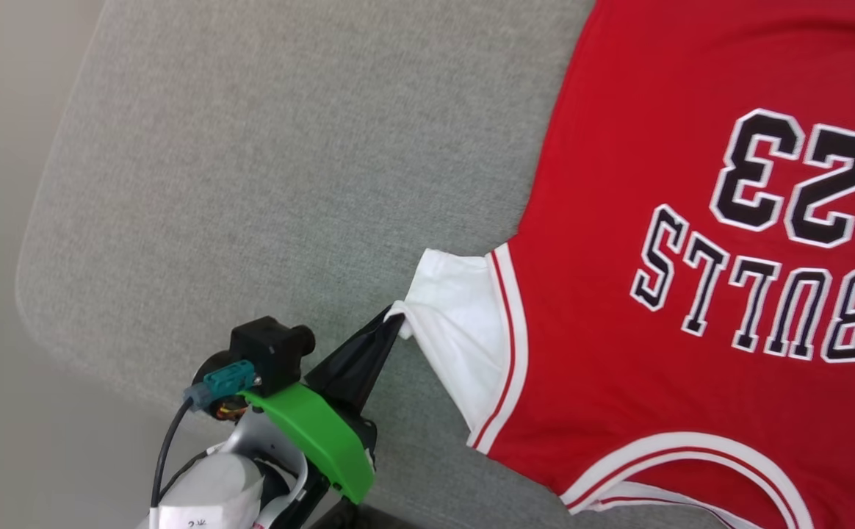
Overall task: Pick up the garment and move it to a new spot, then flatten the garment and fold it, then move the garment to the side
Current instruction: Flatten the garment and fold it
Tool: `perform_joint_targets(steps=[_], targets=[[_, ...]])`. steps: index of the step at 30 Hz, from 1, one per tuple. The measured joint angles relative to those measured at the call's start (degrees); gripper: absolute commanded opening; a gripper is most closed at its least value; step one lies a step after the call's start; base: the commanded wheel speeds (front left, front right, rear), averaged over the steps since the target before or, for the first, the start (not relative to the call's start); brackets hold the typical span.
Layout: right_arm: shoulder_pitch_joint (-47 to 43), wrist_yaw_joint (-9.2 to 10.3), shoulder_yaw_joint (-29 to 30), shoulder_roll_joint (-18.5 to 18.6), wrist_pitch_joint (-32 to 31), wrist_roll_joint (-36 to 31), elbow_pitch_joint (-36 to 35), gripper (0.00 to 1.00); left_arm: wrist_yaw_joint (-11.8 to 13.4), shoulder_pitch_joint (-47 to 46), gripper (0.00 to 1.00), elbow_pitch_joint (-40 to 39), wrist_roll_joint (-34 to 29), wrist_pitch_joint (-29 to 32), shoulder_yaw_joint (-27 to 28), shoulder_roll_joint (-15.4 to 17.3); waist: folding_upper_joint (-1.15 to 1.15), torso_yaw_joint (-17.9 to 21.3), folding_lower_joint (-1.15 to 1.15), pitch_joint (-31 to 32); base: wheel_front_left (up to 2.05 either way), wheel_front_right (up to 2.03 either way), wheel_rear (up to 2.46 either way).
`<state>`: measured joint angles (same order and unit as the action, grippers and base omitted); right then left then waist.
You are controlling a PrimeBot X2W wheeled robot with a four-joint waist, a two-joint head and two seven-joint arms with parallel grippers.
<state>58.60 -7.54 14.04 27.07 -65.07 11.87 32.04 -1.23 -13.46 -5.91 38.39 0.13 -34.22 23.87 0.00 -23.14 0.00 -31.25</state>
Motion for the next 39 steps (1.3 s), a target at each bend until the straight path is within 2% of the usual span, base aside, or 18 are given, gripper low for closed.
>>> perform_joint_targets(steps=[8, 20, 24, 30, 34, 39], targets=[[-14.66, 0.00, -2.11, -3.10, 3.79, 8.25, -2.96, 0.00, 2.19, 4.55, 0.00, 1.55, 2.30, -0.02, 1.37, 1.18, 0.00, 4.90, 0.00, 8.19, 0.00, 0.00, 0.00], [-35.35, 0.00, -1.78, -3.41, 8.22, 16.67, -13.23, 0.00, 3.60, 8.48, 0.00, 2.53, 4.48, -1.10, 2.50, 1.24, 0.00, 12.00, 0.00, 18.29, 0.00, 0.00, 0.00], [-41.75, 0.00, -0.59, -4.12, 9.56, 17.59, -16.22, 0.00, 4.02, 9.11, 0.00, 3.13, 5.12, -1.36, 2.67, 1.04, 0.00, 13.66, 0.00, 20.88, 0.00, 0.00, 0.00], [-51.18, 0.00, 1.41, -7.11, 10.87, 18.27, -21.89, 0.00, 4.60, 10.54, 0.00, 3.59, 6.75, -2.41, 3.30, 0.63, 0.00, 15.82, -0.01, 24.30, 0.00, 0.00, 0.00], [-55.12, 0.00, 2.41, -8.82, 11.10, 18.23, -25.43, 0.00, 5.09, 11.23, 0.00, 3.64, 6.92, -3.08, 3.57, 0.25, 0.00, 17.33, 0.00, 25.35, 0.00, 0.00, 0.00], [-57.54, 0.00, 3.31, -10.56, 11.66, 18.16, -26.44, 0.00, 5.10, 11.26, 0.00, 3.77, 6.94, -3.14, 3.57, -0.04, 0.00, 18.55, 0.00, 25.69, 0.00, 0.00, 0.00]])
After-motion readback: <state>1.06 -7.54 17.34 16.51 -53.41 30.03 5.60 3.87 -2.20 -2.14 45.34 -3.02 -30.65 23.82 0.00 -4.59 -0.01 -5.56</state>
